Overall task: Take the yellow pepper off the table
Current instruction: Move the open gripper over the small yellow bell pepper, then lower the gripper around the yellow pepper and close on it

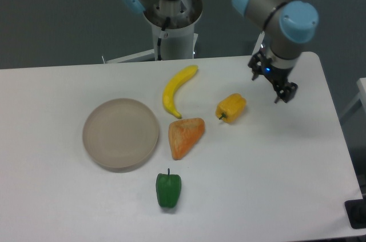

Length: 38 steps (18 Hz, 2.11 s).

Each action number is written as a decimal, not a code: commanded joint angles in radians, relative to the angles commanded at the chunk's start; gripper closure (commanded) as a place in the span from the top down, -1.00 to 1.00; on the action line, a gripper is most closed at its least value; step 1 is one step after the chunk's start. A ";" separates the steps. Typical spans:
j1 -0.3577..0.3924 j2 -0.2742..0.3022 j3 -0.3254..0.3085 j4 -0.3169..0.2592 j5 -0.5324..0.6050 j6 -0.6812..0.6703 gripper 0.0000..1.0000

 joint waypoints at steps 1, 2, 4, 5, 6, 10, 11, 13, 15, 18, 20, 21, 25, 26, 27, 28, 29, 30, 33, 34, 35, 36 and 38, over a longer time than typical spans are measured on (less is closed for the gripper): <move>-0.011 -0.003 -0.005 0.002 -0.003 -0.038 1.00; -0.014 -0.009 -0.008 0.003 -0.020 -0.092 1.00; -0.011 -0.020 -0.018 0.024 -0.090 -0.154 1.00; -0.006 -0.023 -0.024 0.041 -0.113 -0.161 1.00; -0.002 -0.023 -0.035 0.047 -0.120 -0.163 1.00; 0.020 -0.022 -0.057 0.054 -0.164 -0.158 1.00; 0.027 -0.022 -0.061 0.055 -0.191 -0.155 1.00; 0.038 -0.022 -0.081 0.060 -0.215 -0.151 1.00; 0.035 -0.025 -0.083 0.060 -0.216 -0.151 1.00; 0.031 -0.044 -0.086 0.069 -0.215 -0.151 1.00; 0.024 -0.055 -0.089 0.090 -0.215 -0.151 1.00; 0.024 -0.066 -0.089 0.101 -0.215 -0.152 1.00; 0.020 -0.084 -0.101 0.113 -0.213 -0.158 1.00; 0.020 -0.086 -0.110 0.120 -0.213 -0.155 1.00; 0.018 -0.084 -0.127 0.127 -0.213 -0.154 1.00; 0.017 -0.084 -0.132 0.127 -0.213 -0.152 1.00; 0.017 -0.084 -0.132 0.129 -0.213 -0.154 0.86; 0.017 -0.084 -0.132 0.129 -0.213 -0.155 0.63; 0.012 -0.091 -0.123 0.132 -0.210 -0.161 -0.36; 0.012 -0.089 -0.115 0.132 -0.207 -0.161 -0.72; 0.012 -0.084 -0.112 0.132 -0.206 -0.163 -0.85; 0.012 -0.078 -0.107 0.133 -0.201 -0.163 -0.88; 0.015 -0.069 -0.081 0.126 -0.172 -0.165 -0.87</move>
